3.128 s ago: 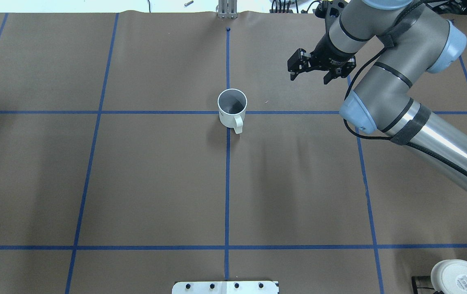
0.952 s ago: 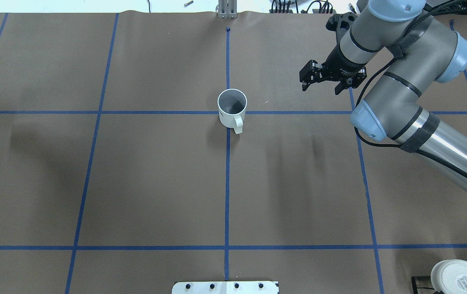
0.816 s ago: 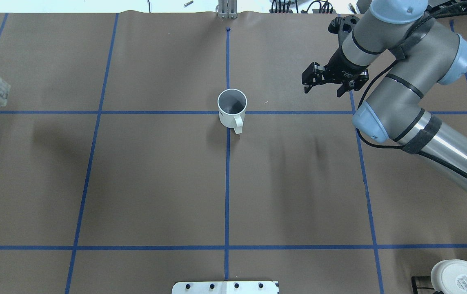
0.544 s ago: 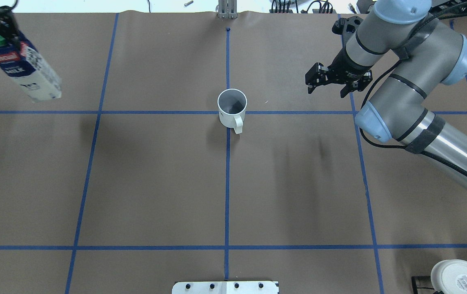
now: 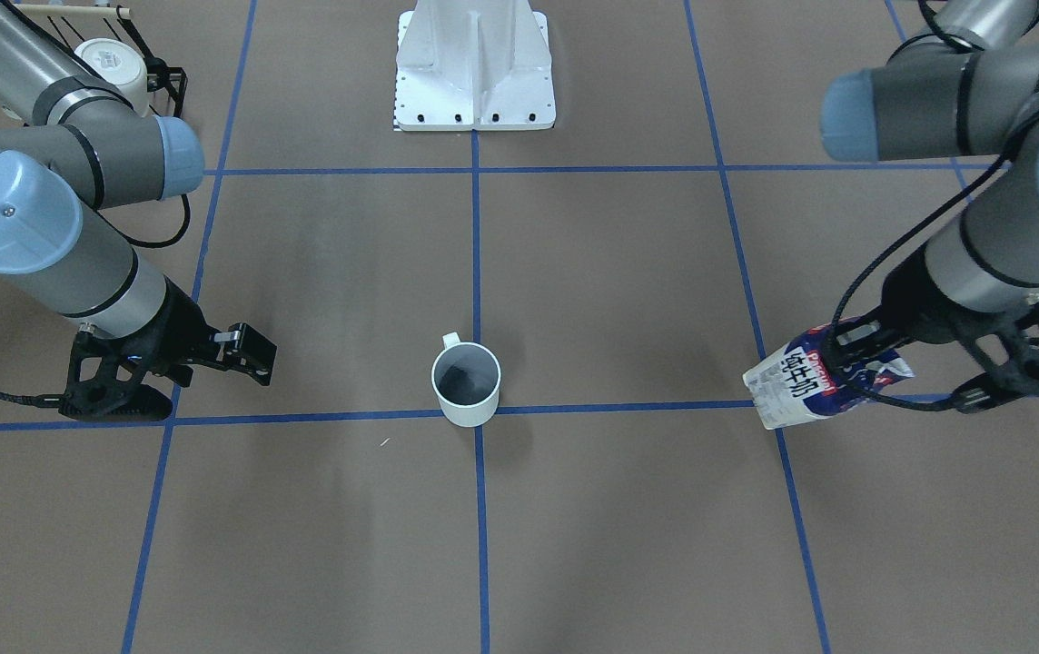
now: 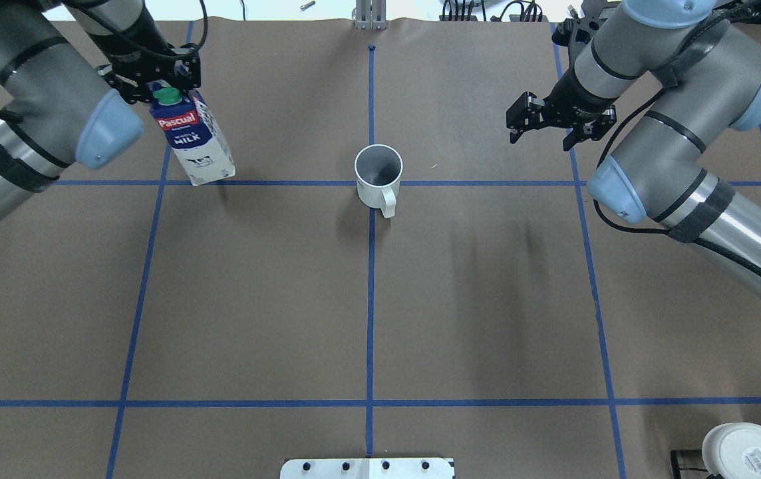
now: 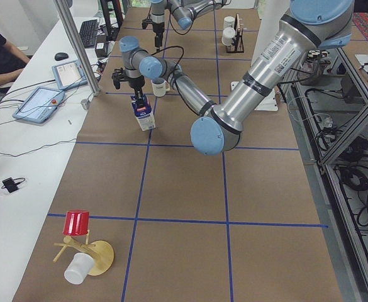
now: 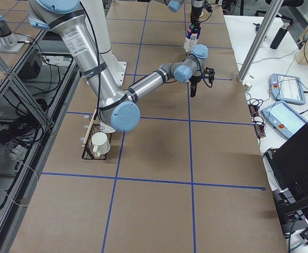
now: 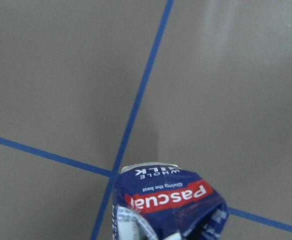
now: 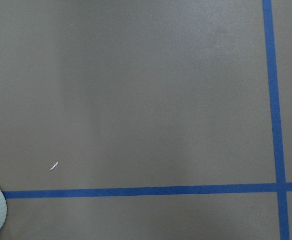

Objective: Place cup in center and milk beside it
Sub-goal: 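Carry the milk carton with the left gripper beside the mug and lower it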

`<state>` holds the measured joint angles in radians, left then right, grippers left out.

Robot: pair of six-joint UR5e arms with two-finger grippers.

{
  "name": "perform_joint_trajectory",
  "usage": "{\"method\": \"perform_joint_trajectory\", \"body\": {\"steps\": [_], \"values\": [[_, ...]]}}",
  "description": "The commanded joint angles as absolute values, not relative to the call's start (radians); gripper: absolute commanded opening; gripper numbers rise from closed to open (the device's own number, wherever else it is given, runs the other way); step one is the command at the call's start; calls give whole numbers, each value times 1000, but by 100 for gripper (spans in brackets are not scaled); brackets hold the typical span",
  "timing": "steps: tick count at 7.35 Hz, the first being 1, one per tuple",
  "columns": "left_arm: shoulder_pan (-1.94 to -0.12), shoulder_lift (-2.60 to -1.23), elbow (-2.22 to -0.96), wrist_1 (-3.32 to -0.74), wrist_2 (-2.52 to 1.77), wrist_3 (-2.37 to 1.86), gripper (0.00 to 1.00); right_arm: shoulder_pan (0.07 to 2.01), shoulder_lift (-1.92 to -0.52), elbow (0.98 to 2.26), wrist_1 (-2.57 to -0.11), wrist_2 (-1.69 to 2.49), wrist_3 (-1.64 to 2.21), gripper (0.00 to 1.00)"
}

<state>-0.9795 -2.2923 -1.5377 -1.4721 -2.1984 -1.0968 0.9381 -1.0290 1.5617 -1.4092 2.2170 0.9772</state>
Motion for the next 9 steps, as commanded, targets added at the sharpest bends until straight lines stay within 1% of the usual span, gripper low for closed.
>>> {"method": "perform_joint_trajectory", "body": {"steps": [1, 2, 5, 7, 8, 9], "values": [[-919, -2377, -1489, -1526, -2189, -1163, 0, 939, -1028, 1563, -1410, 2218, 977, 100], [-919, -2397, -1493, -1526, -2189, -1167, 0, 939, -1029, 1562, -1410, 2218, 977, 100], [-835, -2446, -1488, -1528, -2184, -1235, 0, 937, -1031, 1562, -1408, 2217, 977, 100], [-793, -2464, -1433, -1607, -2103, -1250, 0, 937, -1031, 1563, -1408, 2217, 977, 100], [-793, -2465, -1427, -1617, -2102, -1252, 0, 937, -1031, 1563, -1408, 2218, 977, 100], [-792, -2465, -1427, -1617, -2102, -1252, 41, 937, -1031, 1563, -1408, 2218, 977, 100]]}}
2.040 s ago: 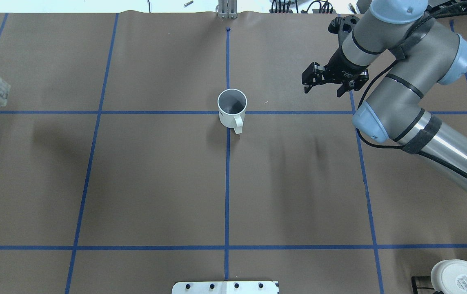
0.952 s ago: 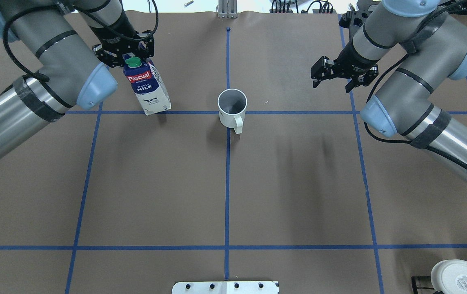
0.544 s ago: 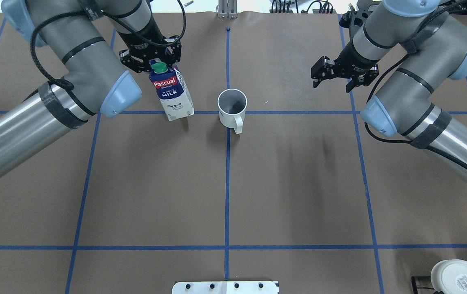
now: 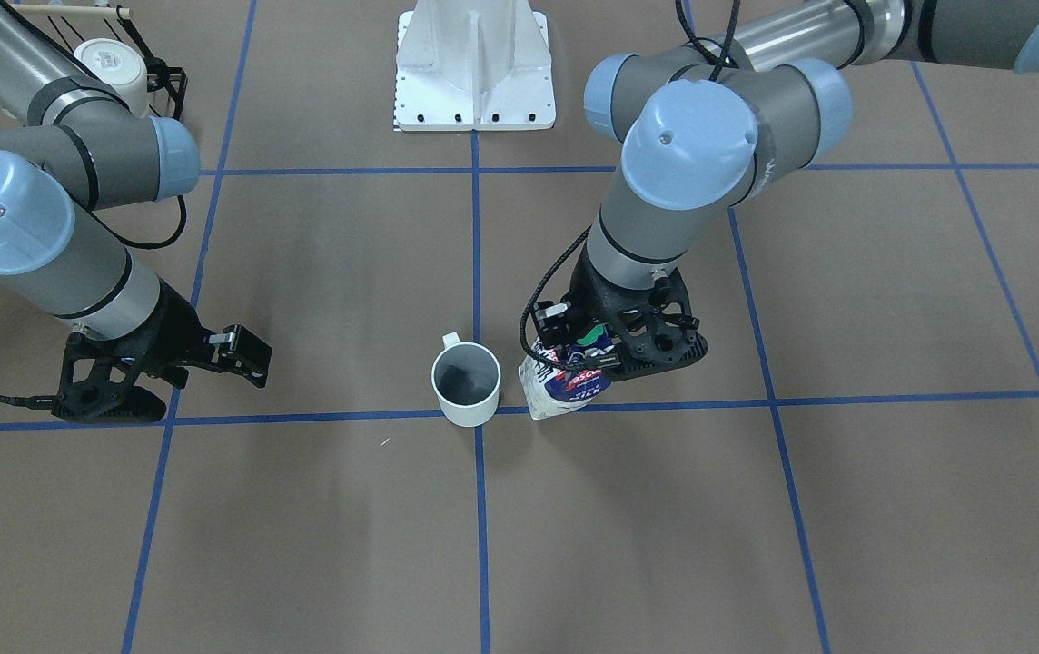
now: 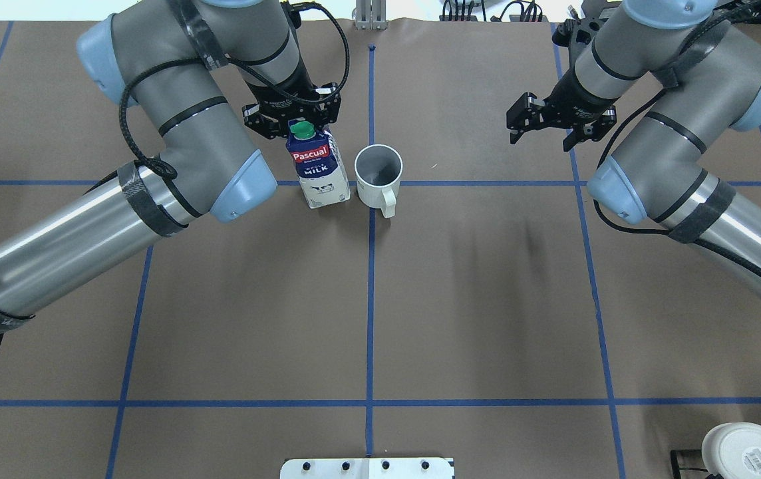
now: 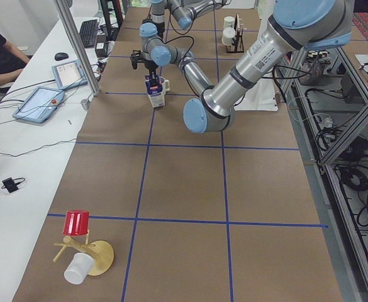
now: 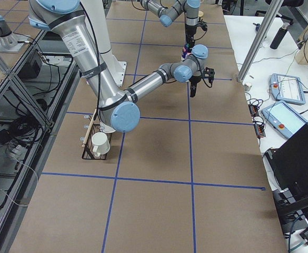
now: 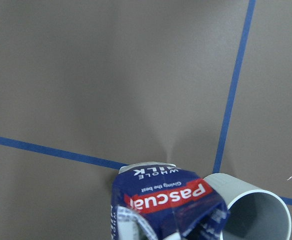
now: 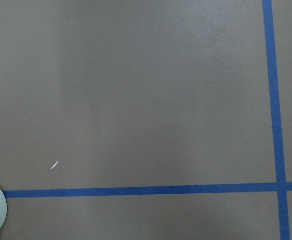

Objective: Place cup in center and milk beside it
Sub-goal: 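Carry the milk carton with the left gripper beside the mug and lower it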

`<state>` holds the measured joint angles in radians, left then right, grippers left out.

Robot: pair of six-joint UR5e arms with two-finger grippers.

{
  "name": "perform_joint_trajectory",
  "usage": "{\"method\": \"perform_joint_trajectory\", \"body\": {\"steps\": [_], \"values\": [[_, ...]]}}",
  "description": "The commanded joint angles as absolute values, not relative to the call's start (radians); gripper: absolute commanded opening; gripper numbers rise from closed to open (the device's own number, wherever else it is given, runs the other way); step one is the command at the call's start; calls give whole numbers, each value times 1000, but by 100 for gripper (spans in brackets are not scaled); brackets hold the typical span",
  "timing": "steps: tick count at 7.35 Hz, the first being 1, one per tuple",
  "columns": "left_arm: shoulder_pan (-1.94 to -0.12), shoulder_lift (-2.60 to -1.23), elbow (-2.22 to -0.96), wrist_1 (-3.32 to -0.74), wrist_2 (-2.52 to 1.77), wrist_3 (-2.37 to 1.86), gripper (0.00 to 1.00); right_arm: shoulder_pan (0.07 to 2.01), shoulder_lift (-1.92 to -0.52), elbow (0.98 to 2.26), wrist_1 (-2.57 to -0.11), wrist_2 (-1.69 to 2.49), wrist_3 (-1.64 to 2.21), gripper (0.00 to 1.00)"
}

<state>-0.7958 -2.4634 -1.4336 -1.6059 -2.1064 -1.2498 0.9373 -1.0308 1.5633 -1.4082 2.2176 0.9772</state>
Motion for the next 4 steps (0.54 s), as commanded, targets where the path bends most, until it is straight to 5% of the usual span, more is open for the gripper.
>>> {"method": "perform_joint_trajectory", "body": {"steps": [1, 4], "values": [[-781, -2465, -1430, -1618, -2099, -1278, 98, 937, -1031, 1562, -1407, 2218, 977, 100], [-784, -2457, -1474, -1674, -2080, -1305, 98, 937, -1031, 1559, -1404, 2218, 976, 100]]}}
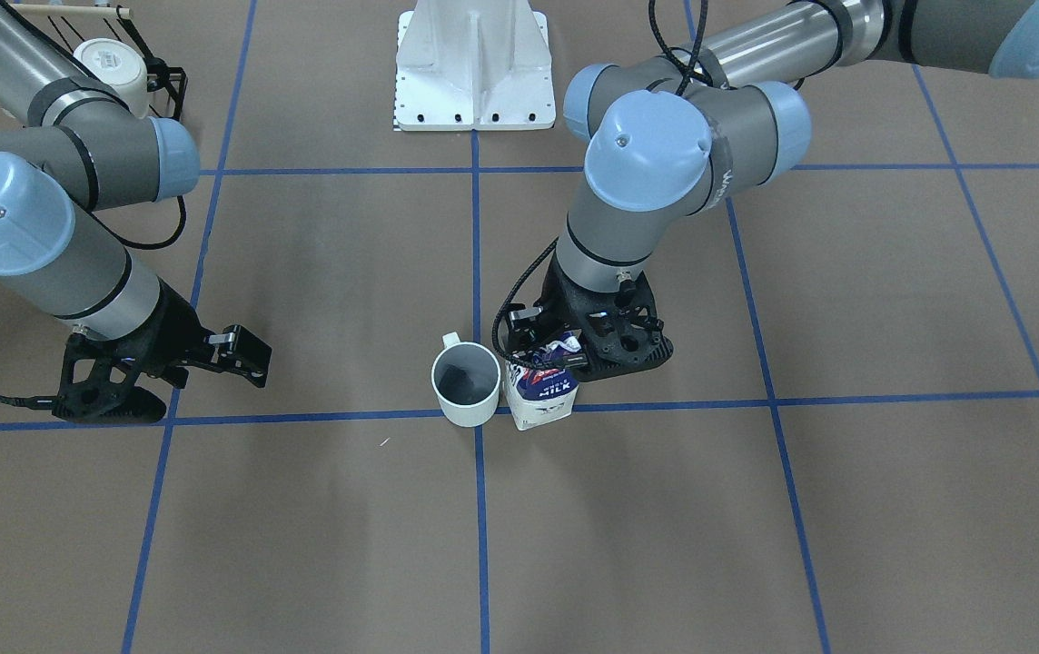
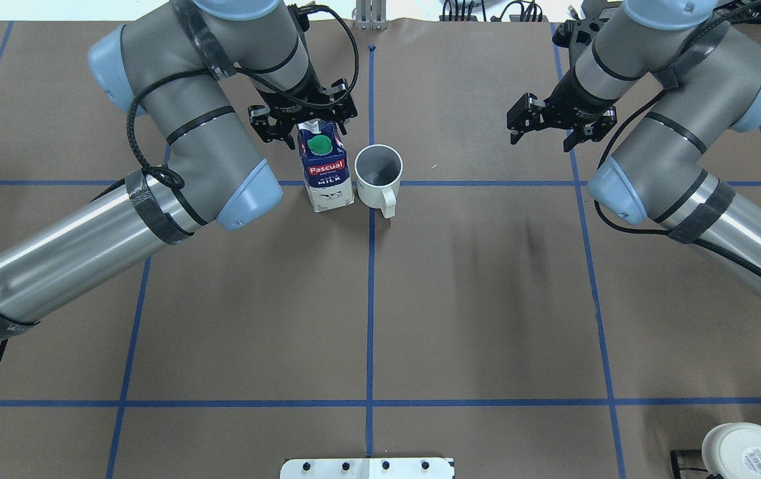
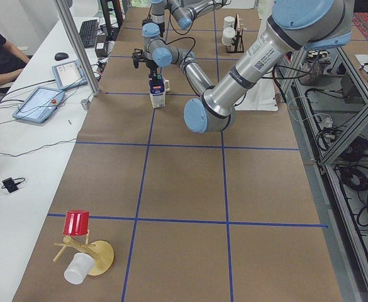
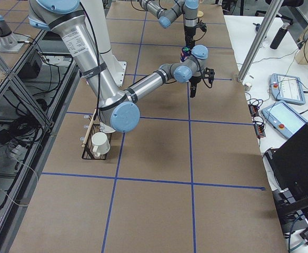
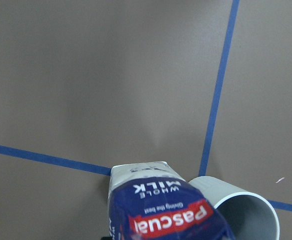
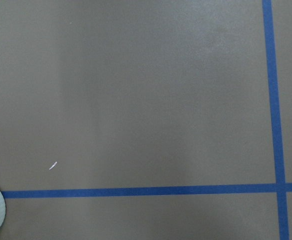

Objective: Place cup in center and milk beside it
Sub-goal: 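Open the left gripper and lift it off the milk carton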

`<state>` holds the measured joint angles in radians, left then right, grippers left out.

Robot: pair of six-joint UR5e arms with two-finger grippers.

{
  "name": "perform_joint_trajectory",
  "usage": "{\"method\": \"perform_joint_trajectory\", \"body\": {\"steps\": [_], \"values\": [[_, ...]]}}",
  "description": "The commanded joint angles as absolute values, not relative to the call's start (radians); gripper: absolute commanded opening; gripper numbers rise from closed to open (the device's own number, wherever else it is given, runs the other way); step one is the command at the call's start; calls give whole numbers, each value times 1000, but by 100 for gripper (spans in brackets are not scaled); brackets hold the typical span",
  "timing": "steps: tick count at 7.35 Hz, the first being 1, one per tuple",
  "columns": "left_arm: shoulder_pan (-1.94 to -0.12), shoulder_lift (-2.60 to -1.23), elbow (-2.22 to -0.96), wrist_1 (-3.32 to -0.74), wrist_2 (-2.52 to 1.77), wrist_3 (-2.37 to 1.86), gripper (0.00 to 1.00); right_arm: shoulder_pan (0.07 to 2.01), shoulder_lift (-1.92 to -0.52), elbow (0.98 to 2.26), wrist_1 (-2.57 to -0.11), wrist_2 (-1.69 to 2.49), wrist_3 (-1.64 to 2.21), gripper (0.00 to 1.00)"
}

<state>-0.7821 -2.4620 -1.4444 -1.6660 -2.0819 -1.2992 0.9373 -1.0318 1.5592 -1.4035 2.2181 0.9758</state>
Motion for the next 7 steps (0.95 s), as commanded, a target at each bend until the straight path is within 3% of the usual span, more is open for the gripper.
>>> {"method": "perform_joint_trajectory", "body": {"steps": [1, 4, 5, 7], "values": [[-791, -2448, -1527, -1677, -2080, -1305, 98, 937, -1032, 1559, -1410, 2220, 976, 100], [-898, -2279, -1673, -1648, -2091, -1147, 98, 1027, -1090, 1560, -1413, 2252, 875, 100], [-951, -2211, -1743, -1534, -2091, -933, 98, 1114, -1144, 1552, -1414, 2308, 742, 100], [-1110, -2055, -1770, -1483, -2165, -665, 98, 1247, -1295, 1566, -1405, 2350, 602, 100]]}}
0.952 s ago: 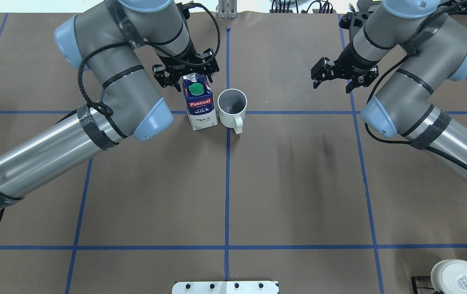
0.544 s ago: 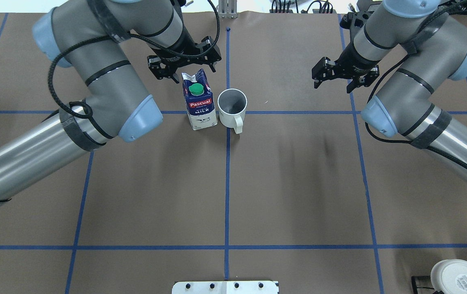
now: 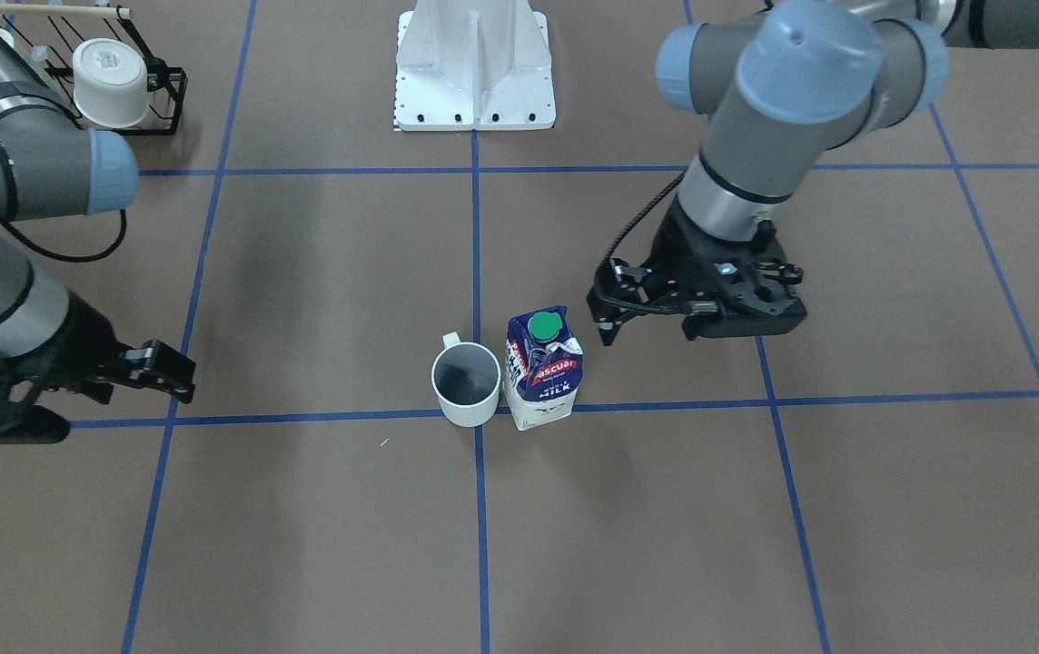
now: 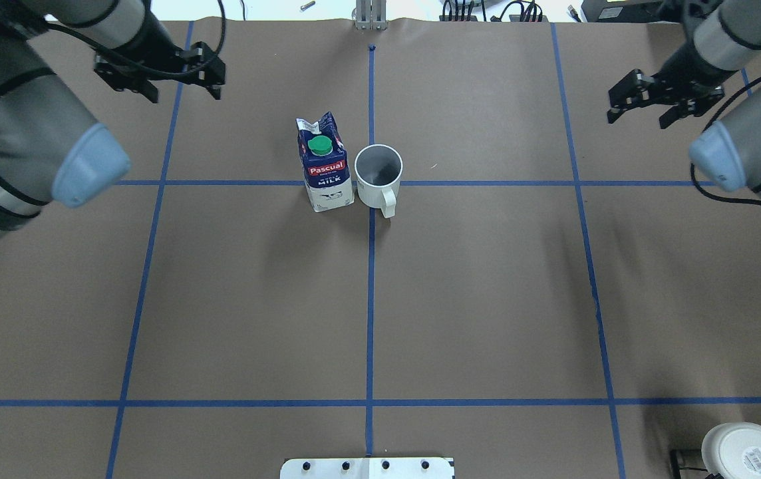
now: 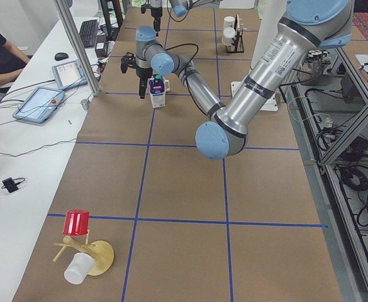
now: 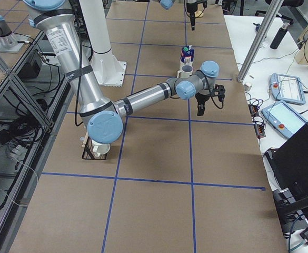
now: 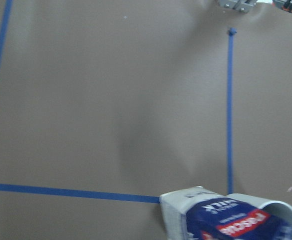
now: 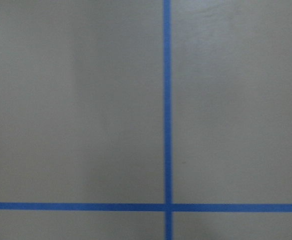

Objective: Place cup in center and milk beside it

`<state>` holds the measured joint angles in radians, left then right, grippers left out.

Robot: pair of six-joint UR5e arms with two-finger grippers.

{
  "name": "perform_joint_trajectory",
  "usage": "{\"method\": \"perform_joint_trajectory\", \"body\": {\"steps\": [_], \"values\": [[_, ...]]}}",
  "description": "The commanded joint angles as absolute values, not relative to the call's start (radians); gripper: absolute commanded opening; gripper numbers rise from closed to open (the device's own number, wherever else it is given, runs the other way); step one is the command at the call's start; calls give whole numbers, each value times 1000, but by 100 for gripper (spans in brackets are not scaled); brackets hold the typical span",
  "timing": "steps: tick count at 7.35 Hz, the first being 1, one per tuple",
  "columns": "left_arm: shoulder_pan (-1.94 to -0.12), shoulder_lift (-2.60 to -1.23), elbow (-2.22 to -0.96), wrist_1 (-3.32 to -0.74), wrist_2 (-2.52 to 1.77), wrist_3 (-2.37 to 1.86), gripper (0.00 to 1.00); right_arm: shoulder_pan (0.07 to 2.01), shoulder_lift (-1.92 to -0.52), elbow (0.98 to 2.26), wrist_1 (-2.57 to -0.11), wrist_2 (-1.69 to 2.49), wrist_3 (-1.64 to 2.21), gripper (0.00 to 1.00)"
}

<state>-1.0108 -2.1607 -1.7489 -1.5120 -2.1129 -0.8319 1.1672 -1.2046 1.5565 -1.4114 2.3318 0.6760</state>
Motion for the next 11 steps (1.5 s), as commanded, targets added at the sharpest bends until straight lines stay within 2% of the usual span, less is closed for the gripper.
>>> {"method": "perform_joint_trajectory", "body": {"steps": [1, 3, 5, 6, 8, 10, 11], "values": [[-1191, -1940, -1802, -1497, -2202, -523, 98, 1271, -1345, 1553, -1376, 2330, 592, 100], [-1262, -1756, -1829, -1649, -2200, -405, 98, 1284, -1374, 1549, -1371, 2147, 510, 100], [-1261, -1674, -1648, -1933, -2197, -403, 98, 1351, -1416, 1549, -1381, 2193, 458, 100], [-1278, -1639, -1602, -2010, -2198, -402, 98, 1403, -1440, 1525, -1382, 2263, 360, 100], [-1388, -1629, -1557, -1927, -2262, -239, 98, 1520, -1483, 1505, -1432, 2432, 342, 100], [-1543, -1643, -1565, -1668, -2324, -30, 98, 1542, -1516, 1526, -1434, 2436, 328, 100], [-1552, -1638, -1563, -1626, -2322, 3, 98, 1542, -1525, 1528, -1436, 2436, 328, 100]]}}
